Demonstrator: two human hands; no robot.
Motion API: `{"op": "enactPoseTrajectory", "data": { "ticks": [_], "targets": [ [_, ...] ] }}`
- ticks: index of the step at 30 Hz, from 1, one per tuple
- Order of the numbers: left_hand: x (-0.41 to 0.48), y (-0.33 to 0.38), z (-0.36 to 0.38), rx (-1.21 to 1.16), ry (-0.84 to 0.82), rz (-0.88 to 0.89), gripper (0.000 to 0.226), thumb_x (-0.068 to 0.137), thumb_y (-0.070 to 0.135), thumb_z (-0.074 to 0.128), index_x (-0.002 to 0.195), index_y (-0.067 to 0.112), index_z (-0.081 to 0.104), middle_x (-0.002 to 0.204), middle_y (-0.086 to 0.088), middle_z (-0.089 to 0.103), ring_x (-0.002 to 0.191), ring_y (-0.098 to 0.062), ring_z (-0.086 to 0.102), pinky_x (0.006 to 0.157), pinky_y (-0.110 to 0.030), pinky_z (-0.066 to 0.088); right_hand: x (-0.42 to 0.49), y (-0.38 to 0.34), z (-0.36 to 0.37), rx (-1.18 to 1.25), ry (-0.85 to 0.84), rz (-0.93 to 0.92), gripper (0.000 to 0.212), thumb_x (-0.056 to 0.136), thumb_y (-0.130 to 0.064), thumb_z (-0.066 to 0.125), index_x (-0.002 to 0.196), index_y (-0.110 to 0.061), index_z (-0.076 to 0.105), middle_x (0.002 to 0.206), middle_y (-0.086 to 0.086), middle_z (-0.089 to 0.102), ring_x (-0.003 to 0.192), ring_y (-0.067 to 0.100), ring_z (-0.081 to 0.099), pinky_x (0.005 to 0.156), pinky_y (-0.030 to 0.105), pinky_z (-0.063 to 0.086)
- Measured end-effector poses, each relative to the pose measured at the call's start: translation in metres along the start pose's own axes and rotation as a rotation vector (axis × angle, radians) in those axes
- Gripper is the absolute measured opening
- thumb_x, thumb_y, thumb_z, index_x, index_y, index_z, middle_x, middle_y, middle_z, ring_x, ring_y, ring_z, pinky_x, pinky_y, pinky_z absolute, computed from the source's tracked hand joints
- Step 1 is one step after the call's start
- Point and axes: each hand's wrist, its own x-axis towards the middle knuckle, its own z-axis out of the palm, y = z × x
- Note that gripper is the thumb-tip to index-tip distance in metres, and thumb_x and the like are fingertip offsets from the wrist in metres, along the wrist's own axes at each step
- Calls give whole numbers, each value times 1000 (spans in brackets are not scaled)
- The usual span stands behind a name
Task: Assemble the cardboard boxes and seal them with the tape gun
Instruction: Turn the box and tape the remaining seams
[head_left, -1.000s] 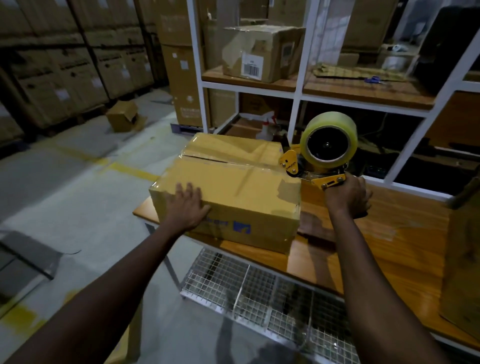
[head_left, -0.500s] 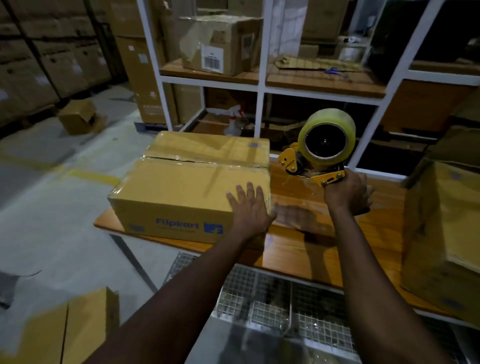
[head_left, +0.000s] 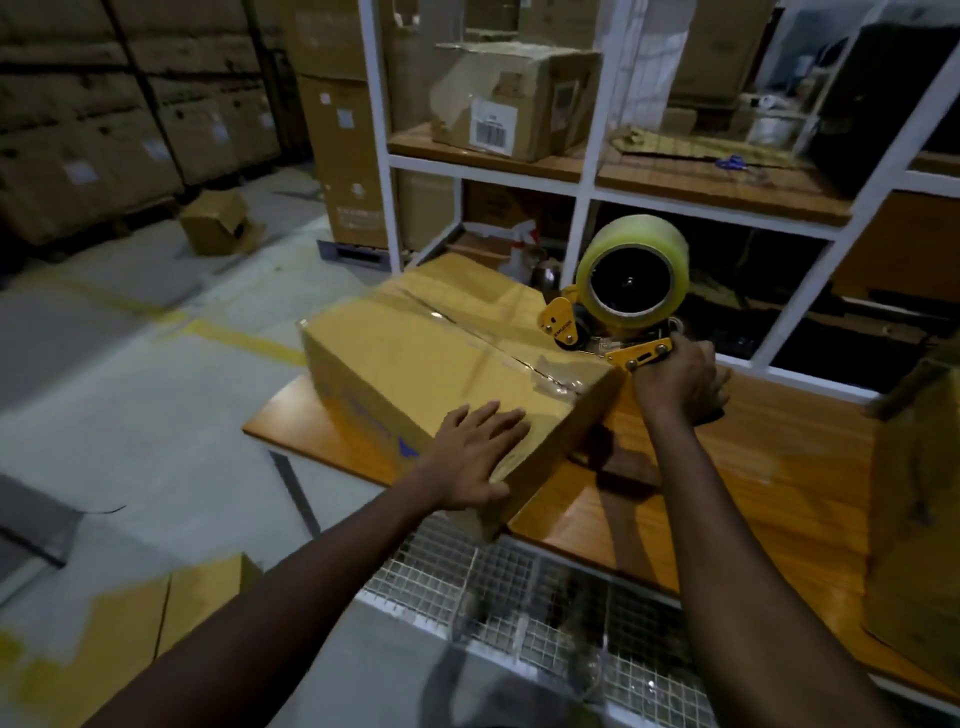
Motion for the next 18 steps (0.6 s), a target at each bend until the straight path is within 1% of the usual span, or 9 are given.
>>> {"op": "enactPoseTrajectory", "data": {
  "ticks": [2,4,5,6,7,8,10,14,18],
  "targets": [
    [-27,-38,-5,29,17,-3,102,77,85,-9,155,30,26,162,-4,25,146,-29,24,111,-52,20,-13,-22,11,20,-38,-30,18,93,-34,59,102,-23,71,121,10,55,118,41,42,96,50,32],
    [-53,-68,-16,80,27,-144,71,90,69,24,151,34,32,159,-9,30,143,-35,30,108,-58,26,-27,-41,22,28,-65,-50,17,94,-31,59,103,-23,70,122,10,55,119,41,41,97,50,32],
    [-65,-80,-19,115,48,-229,66,89,56,45,150,34,34,158,-10,32,142,-37,32,107,-60,28,-33,-49,29,32,-86,-59,15,94,-29,60,103,-23,71,122,10,55,120,40,40,97,50,31],
    [-74,-90,-20,143,67,-305,69,84,45,59,149,31,37,156,-11,34,140,-39,34,107,-61,30,-39,-57,36,38,-109,-68,13,94,-28,60,101,-24,71,123,9,55,121,40,40,97,50,31],
    [-82,-96,-21,160,74,-362,74,80,39,66,148,27,40,154,-12,37,138,-39,38,105,-60,33,-45,-65,42,47,-129,-78,12,94,-29,60,98,-25,71,123,7,55,121,40,39,96,50,31],
    [-89,-101,-19,169,76,-391,76,78,40,67,147,24,40,153,-12,39,137,-39,40,104,-60,35,-51,-73,49,56,-141,-90,13,94,-32,60,95,-26,71,123,6,55,121,39,39,96,51,31],
    [-99,-108,-12,155,54,-396,79,78,49,53,150,22,35,155,-10,37,138,-36,38,105,-59,34,-63,-88,59,70,-148,-125,15,94,-35,59,95,-25,71,122,4,57,120,38,41,96,51,31],
    [-105,-132,-10,70,33,-343,84,81,63,32,155,21,29,161,-7,28,144,-36,32,111,-60,29,-84,-116,69,71,-168,-159,19,95,-35,58,106,-28,72,125,5,57,120,36,43,97,48,32],
    [-101,-158,-24,7,-9,-373,90,77,66,6,158,26,12,165,-2,14,151,-28,16,118,-50,12,-99,-141,77,52,-185,-182,20,94,-33,60,110,-28,70,124,5,56,119,34,43,95,46,34]
  ]
}}
